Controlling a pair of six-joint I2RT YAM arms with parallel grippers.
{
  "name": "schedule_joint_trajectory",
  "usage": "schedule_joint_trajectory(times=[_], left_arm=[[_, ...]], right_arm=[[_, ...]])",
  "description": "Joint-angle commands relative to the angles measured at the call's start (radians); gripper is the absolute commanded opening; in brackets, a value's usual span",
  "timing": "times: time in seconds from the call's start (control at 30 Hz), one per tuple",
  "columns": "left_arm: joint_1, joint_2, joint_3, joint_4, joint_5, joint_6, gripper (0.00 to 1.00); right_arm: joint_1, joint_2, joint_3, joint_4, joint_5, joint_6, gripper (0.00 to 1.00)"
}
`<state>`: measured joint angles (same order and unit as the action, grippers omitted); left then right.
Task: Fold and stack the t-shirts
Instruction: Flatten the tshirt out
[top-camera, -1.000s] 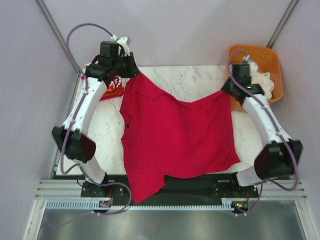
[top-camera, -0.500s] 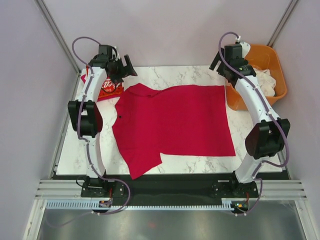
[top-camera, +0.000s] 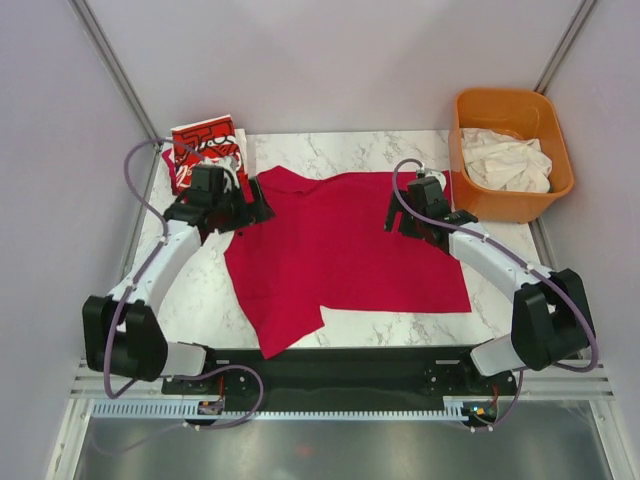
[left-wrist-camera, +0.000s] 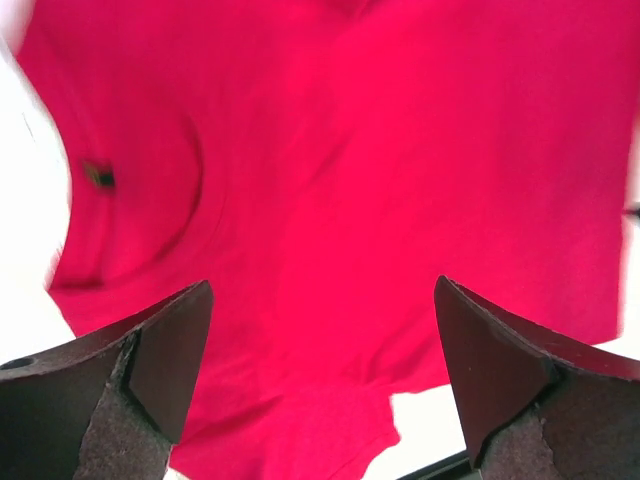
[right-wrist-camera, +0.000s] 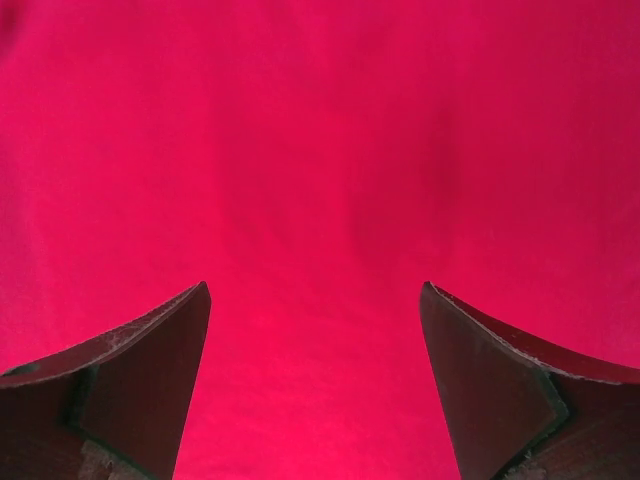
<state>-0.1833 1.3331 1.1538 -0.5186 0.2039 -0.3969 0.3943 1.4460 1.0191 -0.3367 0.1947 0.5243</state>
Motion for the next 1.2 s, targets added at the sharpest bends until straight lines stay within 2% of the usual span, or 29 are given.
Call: schedule_joint_trajectory(times=[0.0,0.3,0.43,0.7,0.77,0.97,1.0,1.03,1.17], left_arm=[[0.004,0.046,-0.175,0.15,0.032,-0.103,0.98],[-0.013,0.129,-0.333,0.301,-0.038,-0.233,0.98],[-0.03,0.106,-0.425,0.353,-0.073,-0.27,0.98],[-0.033,0.06,-0.606,0.351,-0.098,-0.273,0.98],[-0.039,0.013,-0.634,0.351,-0.098,-0.273,0.98],[-0.1,-0.342,-0.759,0.351,-0.098,-0.273,0.98],[-0.113,-0.383,-0.773,0.142,-0.166,-0.279,0.95],[-0.125,-0.481,-0.79,0.117,-0.17,-0.536,0.95],[-0.13,-0.65,-0.804,0.043,-0.132,-0.546,0.95]], right_arm=[[-0.011,-0.001,-0.062,0.116,-0.11,0.046,0.93],[-0.032,0.047,-0.27,0.215,-0.233,0.097,0.93],[-0.055,0.071,-0.368,0.28,-0.281,0.114,0.92],[-0.054,-0.019,-0.488,0.272,-0.282,0.115,0.93],[-0.054,-0.067,-0.505,0.24,-0.284,0.117,0.94],[-0.054,-0.251,-0.593,0.11,-0.27,0.144,0.96],[-0.055,-0.28,-0.617,0.093,-0.27,0.152,0.97],[-0.054,-0.347,-0.628,0.064,-0.274,0.16,0.97],[-0.052,-0.493,-0.59,-0.037,-0.278,0.198,0.96]])
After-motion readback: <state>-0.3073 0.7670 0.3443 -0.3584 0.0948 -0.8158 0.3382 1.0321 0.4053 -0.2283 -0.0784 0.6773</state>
